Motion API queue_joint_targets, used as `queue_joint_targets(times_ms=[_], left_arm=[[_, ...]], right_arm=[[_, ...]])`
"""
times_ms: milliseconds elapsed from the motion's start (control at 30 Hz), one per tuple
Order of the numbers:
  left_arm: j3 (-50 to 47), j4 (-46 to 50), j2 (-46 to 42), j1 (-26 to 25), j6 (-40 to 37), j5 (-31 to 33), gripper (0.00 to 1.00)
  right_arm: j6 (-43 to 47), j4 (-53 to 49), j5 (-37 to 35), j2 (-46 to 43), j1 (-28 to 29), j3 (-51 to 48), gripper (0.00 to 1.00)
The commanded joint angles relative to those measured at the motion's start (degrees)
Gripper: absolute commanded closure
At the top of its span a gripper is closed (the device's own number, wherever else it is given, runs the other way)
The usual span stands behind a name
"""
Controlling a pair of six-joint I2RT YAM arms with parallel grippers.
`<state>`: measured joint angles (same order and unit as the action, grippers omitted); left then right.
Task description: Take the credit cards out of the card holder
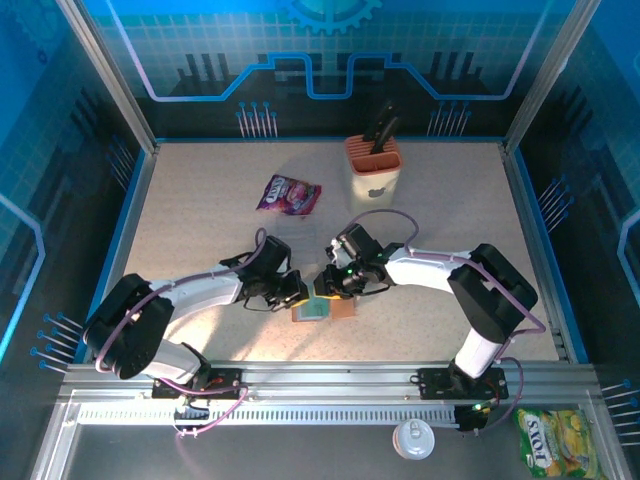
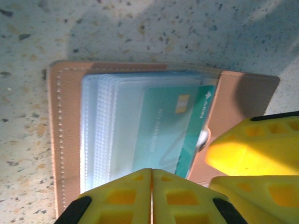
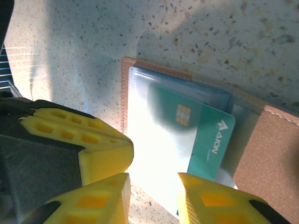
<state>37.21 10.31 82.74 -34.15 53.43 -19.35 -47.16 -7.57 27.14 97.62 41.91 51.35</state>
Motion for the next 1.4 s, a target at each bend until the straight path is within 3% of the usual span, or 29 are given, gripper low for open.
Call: queue_joint_targets(times_ms=[0, 133, 533, 1000, 1233, 1367], left_arm=[[1.37, 1.11, 1.26, -0.18, -1.45, -0.9, 0.91], [2.29, 6.84, 2.79, -0.15, -2.91, 1.8, 0.93], [1.46, 5.78, 4.05, -0.2, -2.35, 1.42, 0.93], [3.67, 4.42, 0.73, -0.18, -2.67, -0.13, 0.92], [4.55, 2.55, 1.55, -0.54, -2.86, -1.1, 0.92], [4.69, 2.15, 2.88, -0.94, -2.84, -1.56, 0.92]], right_arm=[[-0.86, 2.05, 2.84, 1.87, -0.62, -0.63, 0.67], [-1.01, 2.08, 3.36, 2.77, -0.52, -0.64, 0.67], [2.23, -6.44, -3.05, 1.54, -0.55, 0.24, 0.68], [2.39, -3.25, -2.23, -3.83, -1.02, -2.52, 0.64], [0.88, 4.21, -1.19, -5.81, -1.39, -7.06, 0.65], [1.11, 3.3, -1.51, -5.36, -1.96, -7.23, 0.66]])
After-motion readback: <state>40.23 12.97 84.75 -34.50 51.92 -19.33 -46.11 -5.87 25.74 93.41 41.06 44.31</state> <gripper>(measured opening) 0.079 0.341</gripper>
